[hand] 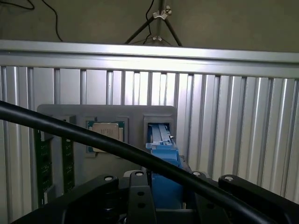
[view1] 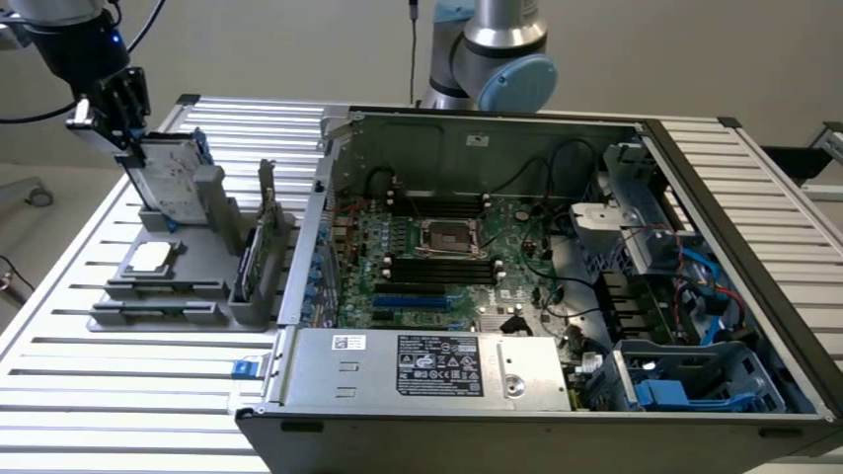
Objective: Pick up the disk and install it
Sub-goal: 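Pick up the disk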
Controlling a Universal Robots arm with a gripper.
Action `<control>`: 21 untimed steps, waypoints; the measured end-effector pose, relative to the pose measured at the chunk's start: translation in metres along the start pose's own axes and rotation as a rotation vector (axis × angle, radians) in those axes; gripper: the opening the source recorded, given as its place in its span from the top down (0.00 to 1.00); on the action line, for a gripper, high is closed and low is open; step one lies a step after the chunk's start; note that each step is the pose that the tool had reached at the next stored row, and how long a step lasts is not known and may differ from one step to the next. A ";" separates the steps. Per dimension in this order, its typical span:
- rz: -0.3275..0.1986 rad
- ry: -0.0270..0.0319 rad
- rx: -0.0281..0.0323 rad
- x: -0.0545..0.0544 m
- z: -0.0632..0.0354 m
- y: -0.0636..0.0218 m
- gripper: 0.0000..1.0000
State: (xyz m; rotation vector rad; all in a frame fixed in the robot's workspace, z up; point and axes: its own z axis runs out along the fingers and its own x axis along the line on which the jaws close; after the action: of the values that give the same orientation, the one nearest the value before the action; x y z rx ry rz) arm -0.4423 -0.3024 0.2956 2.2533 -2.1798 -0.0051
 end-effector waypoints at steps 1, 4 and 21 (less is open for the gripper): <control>0.000 0.0000 -0.0001 0.000 -0.0033 0.0000 0.67; 0.000 0.0000 -0.0001 0.000 -0.0154 0.0000 0.67; 0.001 0.0000 -0.0018 0.001 -0.0931 -0.0123 0.67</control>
State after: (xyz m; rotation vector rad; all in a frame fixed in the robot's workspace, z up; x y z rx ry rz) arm -0.4293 -0.3024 0.3886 2.2512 -2.1801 -0.0071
